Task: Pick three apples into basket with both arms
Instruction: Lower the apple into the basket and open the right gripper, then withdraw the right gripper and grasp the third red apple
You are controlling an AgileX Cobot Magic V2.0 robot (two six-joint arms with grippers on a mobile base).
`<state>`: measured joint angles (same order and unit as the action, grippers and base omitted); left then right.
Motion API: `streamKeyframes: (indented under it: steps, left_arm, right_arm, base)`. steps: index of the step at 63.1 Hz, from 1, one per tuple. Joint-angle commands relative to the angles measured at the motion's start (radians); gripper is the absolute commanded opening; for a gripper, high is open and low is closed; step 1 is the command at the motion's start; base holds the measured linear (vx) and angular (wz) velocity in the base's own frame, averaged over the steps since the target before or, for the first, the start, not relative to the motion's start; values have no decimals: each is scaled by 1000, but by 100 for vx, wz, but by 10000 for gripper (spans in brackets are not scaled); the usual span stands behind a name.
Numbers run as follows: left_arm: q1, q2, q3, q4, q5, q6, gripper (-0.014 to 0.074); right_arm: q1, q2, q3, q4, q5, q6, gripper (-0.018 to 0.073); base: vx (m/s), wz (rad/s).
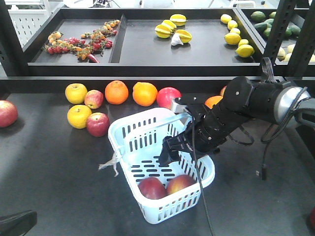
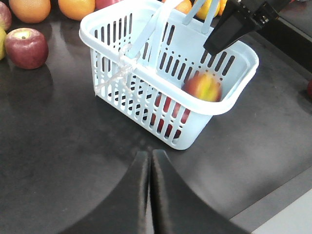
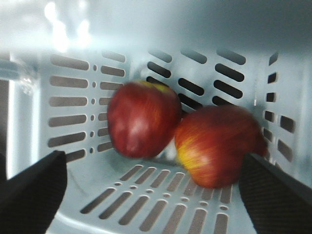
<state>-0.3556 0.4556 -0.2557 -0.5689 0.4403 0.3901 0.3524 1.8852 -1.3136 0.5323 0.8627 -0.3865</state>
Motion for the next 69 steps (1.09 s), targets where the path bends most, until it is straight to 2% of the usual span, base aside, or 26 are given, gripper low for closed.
streamKeyframes:
  steps: [1, 8, 17, 26, 37, 44, 50, 69]
  left_arm:
    - [-5, 4, -21, -25, -62, -1, -6]
    - [-5, 4, -21, -25, -62, -1, -6]
    - [-5, 4, -21, -25, -62, -1, -6]
    - [-5, 4, -21, -25, -63, -1, -6]
    - [-5, 4, -21, -25, -63, -1, -6]
    - [-5, 4, -21, -25, -63, -1, -6]
    - [-5, 4, -21, -25, -63, -1, -6]
    - [-5, 4, -21, -25, -63, -1, -6]
  right_arm:
    - [0, -51, -26, 25, -6, -16, 720]
    - [0, -54, -26, 25, 10, -16, 694]
    - [-2, -81, -29, 19, 60, -15, 592]
    - [-4, -131, -29, -28, 130, 7, 376]
    - [-4, -210, -29, -120, 193, 10, -19]
    - [-4, -270, -26, -168, 224, 19, -10]
    - [-4, -328, -26, -236, 242, 73, -8]
    - [-4, -535, -26, -588, 311, 279, -9]
  base:
    - [0, 0]
    - [0, 0]
    - [0, 0]
    - [0, 0]
    - [0, 0]
    - [0, 0]
    - [0, 0]
    - [0, 0]
